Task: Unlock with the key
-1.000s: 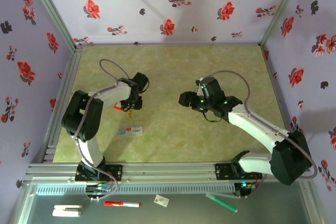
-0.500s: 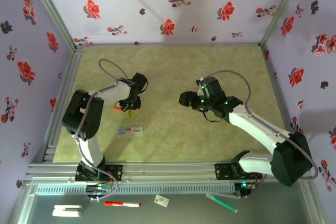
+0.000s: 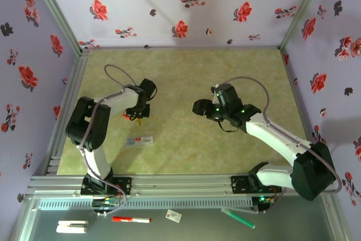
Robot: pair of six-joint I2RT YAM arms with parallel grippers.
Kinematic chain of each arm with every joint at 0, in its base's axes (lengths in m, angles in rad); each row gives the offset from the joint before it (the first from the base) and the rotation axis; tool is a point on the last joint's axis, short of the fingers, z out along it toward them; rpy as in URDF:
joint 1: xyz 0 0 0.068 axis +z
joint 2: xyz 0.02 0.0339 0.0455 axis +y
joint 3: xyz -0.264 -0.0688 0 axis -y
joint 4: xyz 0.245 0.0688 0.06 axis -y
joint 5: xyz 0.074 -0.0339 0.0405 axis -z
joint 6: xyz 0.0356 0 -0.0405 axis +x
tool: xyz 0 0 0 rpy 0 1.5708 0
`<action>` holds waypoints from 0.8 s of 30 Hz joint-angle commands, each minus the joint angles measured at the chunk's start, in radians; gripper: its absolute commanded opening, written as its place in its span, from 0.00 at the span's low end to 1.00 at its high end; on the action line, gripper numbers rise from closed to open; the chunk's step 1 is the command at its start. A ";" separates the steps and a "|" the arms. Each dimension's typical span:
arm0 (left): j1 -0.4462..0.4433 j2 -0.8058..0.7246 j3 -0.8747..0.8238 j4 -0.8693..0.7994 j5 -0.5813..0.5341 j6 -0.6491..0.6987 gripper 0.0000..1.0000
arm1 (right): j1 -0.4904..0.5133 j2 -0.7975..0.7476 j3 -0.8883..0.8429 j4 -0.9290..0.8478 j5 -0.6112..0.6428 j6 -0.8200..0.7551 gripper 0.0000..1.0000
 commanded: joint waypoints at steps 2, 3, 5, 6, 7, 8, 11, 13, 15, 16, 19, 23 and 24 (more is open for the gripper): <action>-0.027 -0.194 -0.020 0.077 0.091 -0.002 0.00 | 0.007 -0.012 -0.005 0.034 0.010 0.041 0.63; -0.040 -0.237 -0.020 0.109 0.118 -0.002 0.00 | 0.007 -0.013 -0.005 0.055 0.002 0.055 0.63; -0.061 -0.321 -0.042 0.201 0.166 -0.009 0.00 | 0.006 -0.012 -0.006 0.114 -0.021 0.096 0.64; -0.067 -0.368 -0.059 0.256 0.189 -0.022 0.00 | 0.005 -0.011 -0.006 0.148 -0.033 0.123 0.64; -0.070 -0.405 -0.074 0.306 0.210 -0.041 0.00 | 0.005 -0.007 -0.005 0.187 -0.044 0.152 0.65; -0.072 -0.430 -0.085 0.349 0.230 -0.060 0.00 | 0.006 -0.003 -0.004 0.217 -0.051 0.182 0.65; -0.091 -0.487 -0.117 0.486 0.268 -0.121 0.00 | 0.006 0.016 -0.004 0.366 -0.079 0.301 0.66; -0.110 -0.506 -0.140 0.571 0.277 -0.149 0.00 | 0.007 0.037 0.002 0.481 -0.098 0.379 0.67; -0.134 -0.520 -0.168 0.662 0.279 -0.162 0.00 | 0.010 0.060 0.008 0.580 -0.097 0.457 0.68; -0.145 -0.524 -0.179 0.699 0.277 -0.164 0.00 | 0.012 0.069 0.014 0.619 -0.097 0.487 0.69; -0.178 -0.528 -0.210 0.765 0.258 -0.162 0.00 | 0.028 0.118 0.040 0.707 -0.099 0.568 0.69; -0.220 -0.544 -0.235 0.810 0.216 -0.134 0.00 | 0.046 0.194 0.052 0.822 -0.106 0.677 0.69; -0.230 -0.548 -0.241 0.817 0.202 -0.128 0.00 | 0.050 0.215 0.049 0.859 -0.105 0.710 0.69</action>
